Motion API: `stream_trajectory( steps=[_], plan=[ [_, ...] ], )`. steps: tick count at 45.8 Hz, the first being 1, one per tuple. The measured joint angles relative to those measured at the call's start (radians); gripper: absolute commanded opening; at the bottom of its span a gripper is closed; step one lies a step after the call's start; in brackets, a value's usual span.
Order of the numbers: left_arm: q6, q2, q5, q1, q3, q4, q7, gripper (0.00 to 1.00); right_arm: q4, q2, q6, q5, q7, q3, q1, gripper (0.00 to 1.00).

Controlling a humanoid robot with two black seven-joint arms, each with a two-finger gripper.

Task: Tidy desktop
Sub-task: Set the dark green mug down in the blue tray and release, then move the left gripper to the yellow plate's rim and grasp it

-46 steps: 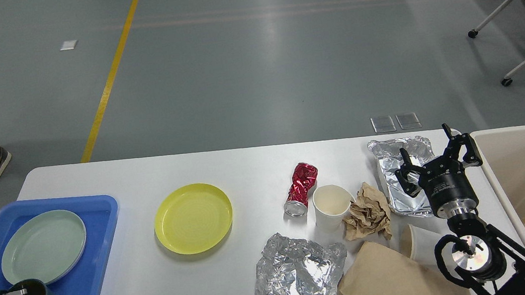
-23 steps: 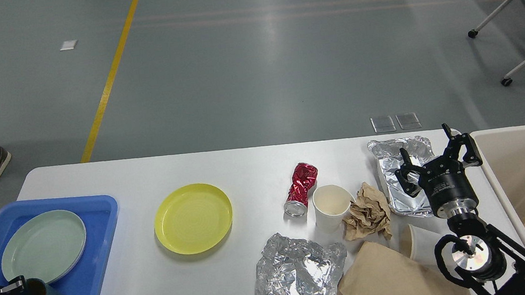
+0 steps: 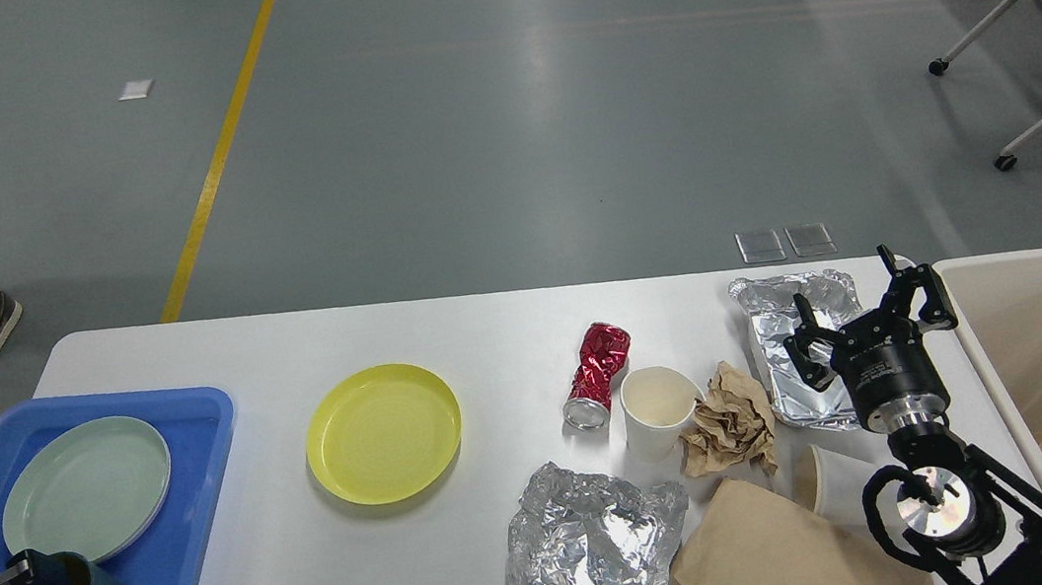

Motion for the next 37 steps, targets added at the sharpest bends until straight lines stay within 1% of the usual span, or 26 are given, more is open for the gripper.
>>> stream_trajectory(
  steps=[5, 10, 14, 19, 20, 25, 27, 32, 37],
  plan=[
    [-0.048, -0.006, 0.000, -0.055, 0.039, -0.007, 0.000, 0.96, 0.000, 0.000, 0.000, 0.000, 0.000, 0.000, 0.000, 1.00],
    [-0.082, -0.012, -0.001, -0.144, 0.093, -0.039, -0.004, 0.96, 0.000, 0.000, 0.000, 0.000, 0.000, 0.000, 0.000, 1.00],
    [-0.091, -0.021, -0.008, -0.245, 0.153, -0.090, -0.004, 0.96, 0.000, 0.000, 0.000, 0.000, 0.000, 0.000, 0.000, 1.00],
    [-0.094, -0.068, -0.047, -0.412, 0.252, -0.174, -0.001, 0.96, 0.000, 0.000, 0.000, 0.001, 0.000, 0.000, 0.000, 1.00],
    [-0.094, -0.087, -0.066, -0.460, 0.278, -0.200, 0.000, 0.96, 0.000, 0.000, 0.000, 0.001, 0.000, 0.000, 0.000, 1.00],
    [-0.095, -0.178, -0.163, -0.624, 0.353, -0.295, 0.000, 0.96, 0.000, 0.000, 0.000, 0.001, 0.000, 0.000, 0.000, 1.00],
    [-0.096, -0.255, -0.228, -0.709, 0.375, -0.346, 0.000, 0.96, 0.000, 0.000, 0.000, 0.001, 0.000, 0.000, 0.000, 1.00],
    [-0.106, -0.401, -0.335, -0.828, 0.382, -0.410, 0.000, 0.96, 0.000, 0.000, 0.000, 0.000, 0.000, 0.000, 0.000, 1.00],
    [-0.158, -0.540, -0.455, -0.957, 0.363, -0.444, 0.000, 0.96, 0.000, 0.000, 0.000, 0.000, 0.000, 0.000, 0.000, 1.00]
  ],
)
